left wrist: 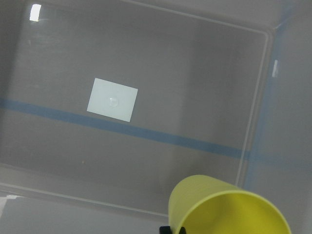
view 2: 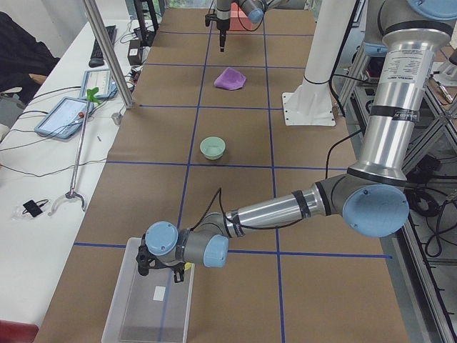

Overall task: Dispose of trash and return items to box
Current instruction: 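Release the cup into the clear bin while the right gripper grasps the cloth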

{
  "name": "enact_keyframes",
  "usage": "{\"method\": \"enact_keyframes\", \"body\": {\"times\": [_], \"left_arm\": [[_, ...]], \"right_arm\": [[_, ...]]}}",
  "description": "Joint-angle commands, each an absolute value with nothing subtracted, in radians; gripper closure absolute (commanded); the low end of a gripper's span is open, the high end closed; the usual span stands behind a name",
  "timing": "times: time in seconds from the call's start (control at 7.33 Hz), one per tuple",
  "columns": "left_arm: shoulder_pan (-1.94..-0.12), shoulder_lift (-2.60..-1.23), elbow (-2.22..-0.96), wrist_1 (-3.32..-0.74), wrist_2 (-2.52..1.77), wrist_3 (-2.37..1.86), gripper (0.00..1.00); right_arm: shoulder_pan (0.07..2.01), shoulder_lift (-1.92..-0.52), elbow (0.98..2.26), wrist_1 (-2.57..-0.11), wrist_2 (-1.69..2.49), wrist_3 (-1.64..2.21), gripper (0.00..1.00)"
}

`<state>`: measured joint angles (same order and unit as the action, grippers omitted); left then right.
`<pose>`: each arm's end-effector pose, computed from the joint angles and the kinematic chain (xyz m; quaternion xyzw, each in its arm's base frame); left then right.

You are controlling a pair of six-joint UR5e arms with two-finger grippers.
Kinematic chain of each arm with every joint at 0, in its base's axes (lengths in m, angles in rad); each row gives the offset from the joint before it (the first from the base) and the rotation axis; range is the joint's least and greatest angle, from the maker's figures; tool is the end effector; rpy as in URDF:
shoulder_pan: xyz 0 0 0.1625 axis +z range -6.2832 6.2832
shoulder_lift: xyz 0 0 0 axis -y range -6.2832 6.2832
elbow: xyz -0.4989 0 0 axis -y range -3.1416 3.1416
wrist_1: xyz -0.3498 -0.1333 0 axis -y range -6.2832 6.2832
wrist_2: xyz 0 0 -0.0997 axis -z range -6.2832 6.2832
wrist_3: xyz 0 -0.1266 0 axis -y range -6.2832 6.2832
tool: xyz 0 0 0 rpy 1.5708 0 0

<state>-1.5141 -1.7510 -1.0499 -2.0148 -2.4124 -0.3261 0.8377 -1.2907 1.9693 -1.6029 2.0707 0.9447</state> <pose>-0.0090 -0.5283 0.8438 -0.0313 0.4095 -0.1015 0.9061 -0.3186 -0.4623 0.4510 0.0312 -0.3857 0.0189 0.9219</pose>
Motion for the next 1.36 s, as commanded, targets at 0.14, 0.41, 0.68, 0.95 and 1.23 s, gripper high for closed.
{"method": "enact_keyframes", "body": {"times": [0.14,0.41,0.68,0.95,1.23], "left_arm": [[-1.542,-1.793,-1.008,-2.006,-2.390,-0.327,1.00],[-1.543,-1.798,-0.990,-2.011,-2.375,-0.331,1.00],[-1.546,-1.798,-0.986,-2.011,-2.373,-0.341,0.63],[-1.555,-1.799,-1.000,-2.013,-2.373,-0.337,0.02],[-1.645,-1.850,-1.037,-1.946,-2.378,-0.331,0.01]], "right_arm": [[0.831,-1.287,1.968,-1.603,2.066,0.951,0.00],[0.830,-1.287,1.968,-1.603,2.066,0.951,0.00],[0.813,-1.287,1.968,-1.603,2.047,0.953,0.00],[0.781,-1.286,1.965,-1.603,2.025,0.976,0.00],[0.775,-1.273,1.959,-1.603,2.025,0.985,0.00]]}}
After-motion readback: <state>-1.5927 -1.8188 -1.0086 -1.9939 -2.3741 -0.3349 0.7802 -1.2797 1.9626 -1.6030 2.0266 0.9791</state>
